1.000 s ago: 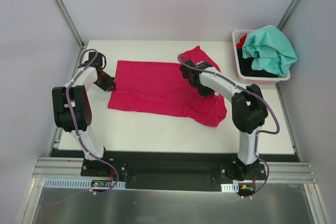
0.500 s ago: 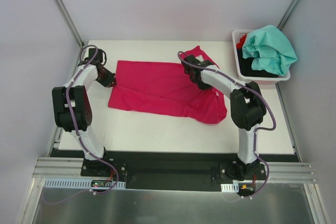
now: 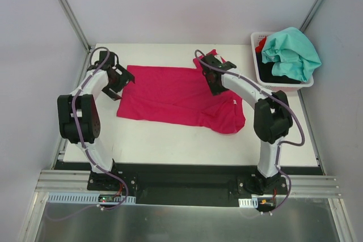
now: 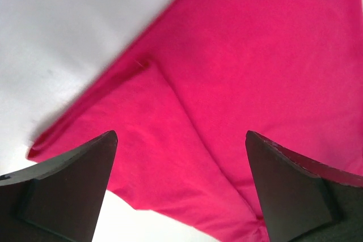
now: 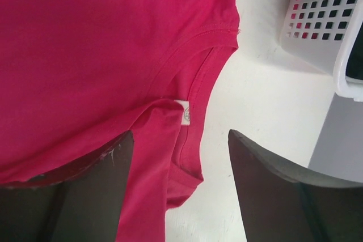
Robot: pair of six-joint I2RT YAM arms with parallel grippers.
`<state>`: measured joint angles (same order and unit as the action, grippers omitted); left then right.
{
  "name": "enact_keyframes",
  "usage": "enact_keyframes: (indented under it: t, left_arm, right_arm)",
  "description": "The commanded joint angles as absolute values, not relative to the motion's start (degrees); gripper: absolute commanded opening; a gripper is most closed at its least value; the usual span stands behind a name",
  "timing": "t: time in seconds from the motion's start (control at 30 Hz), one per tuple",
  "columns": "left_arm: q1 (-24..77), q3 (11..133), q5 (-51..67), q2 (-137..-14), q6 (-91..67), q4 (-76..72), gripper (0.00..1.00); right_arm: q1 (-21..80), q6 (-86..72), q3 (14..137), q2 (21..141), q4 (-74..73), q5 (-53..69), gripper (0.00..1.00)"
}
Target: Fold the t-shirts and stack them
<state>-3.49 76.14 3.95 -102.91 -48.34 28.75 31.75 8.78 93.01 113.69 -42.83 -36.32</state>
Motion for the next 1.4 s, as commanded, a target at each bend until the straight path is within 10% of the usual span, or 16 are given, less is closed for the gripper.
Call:
enact_keyframes:
  t: [0.0,0.47,1.37]
  left_arm:
    - [3.9,76.3,2.4,-95.5,-45.9,29.4,0.99]
    - [14.9,63.8,0.3,-91.5,-43.3,30.7,0.99]
    - [2.8,61.6,-9.8,-97.0,-43.9,31.9,0.99]
  right_arm:
    - [31.8,3.6,93.1,101.7,-47.0,-26.2,0.7]
    - [32.3,-12.8,62.1,70.2,-40.2,-6.0,0.68]
    - [33.0,-11.7,58.1,65.3,-43.1,-2.1,0.65]
